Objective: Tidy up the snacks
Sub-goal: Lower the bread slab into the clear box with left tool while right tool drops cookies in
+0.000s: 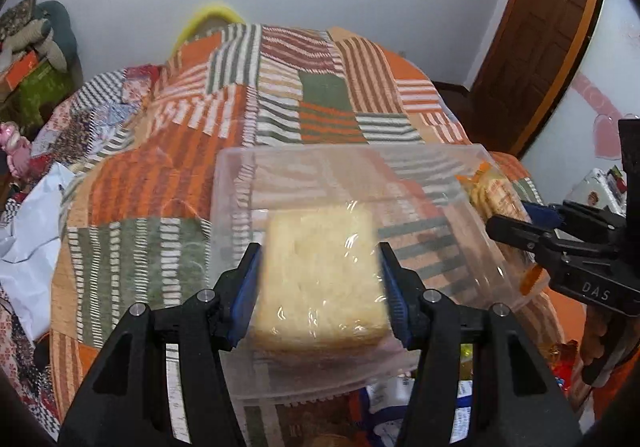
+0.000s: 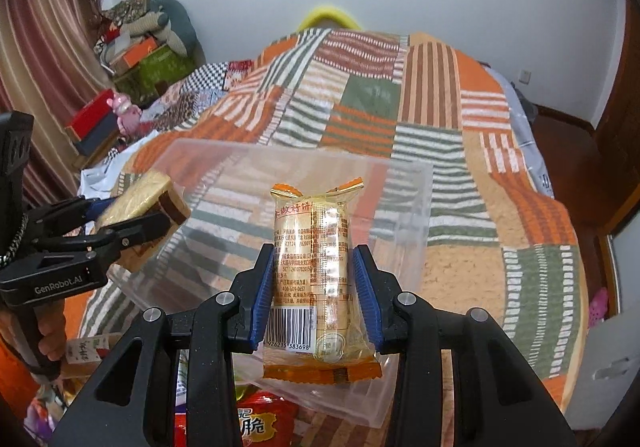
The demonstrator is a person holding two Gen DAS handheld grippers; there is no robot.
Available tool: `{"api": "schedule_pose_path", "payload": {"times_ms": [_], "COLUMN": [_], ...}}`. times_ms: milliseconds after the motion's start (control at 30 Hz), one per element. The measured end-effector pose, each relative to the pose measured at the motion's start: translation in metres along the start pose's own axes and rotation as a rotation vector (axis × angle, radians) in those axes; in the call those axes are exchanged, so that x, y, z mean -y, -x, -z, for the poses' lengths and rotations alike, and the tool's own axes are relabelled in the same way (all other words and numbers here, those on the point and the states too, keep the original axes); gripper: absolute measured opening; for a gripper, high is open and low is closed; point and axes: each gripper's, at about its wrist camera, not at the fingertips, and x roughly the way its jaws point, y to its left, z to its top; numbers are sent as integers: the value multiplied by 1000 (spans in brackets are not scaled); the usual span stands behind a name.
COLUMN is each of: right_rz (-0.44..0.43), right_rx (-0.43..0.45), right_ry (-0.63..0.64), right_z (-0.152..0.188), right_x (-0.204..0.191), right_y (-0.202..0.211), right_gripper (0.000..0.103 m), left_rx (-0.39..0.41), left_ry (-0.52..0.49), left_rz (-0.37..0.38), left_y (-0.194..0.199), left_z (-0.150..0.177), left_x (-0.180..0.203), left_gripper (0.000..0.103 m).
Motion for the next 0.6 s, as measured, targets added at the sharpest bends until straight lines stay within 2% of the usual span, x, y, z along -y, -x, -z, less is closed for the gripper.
{"api": "schedule_pose_path", "payload": {"times_ms": [133,200,367,600], "right_rz": [-7,8,22,20], "right_rx": [10,25,95,171], "right_ry": [-5,10,27,22], "right_z": [3,3,7,22], "right_x": [1,-3,-7,-10], "right_y": [9,15,48,91], "right_gripper": [50,54,61,67], "left_rx": [23,24,39,46], "left_ry": [-5,-13,-27,-19], "left_rz": [12,13,6,-14], "left_y": [13,20,45,81], "left_z": [1,2,8,29], "left_x": [2,3,5,-1], "left_gripper": [56,56,57,66]}}
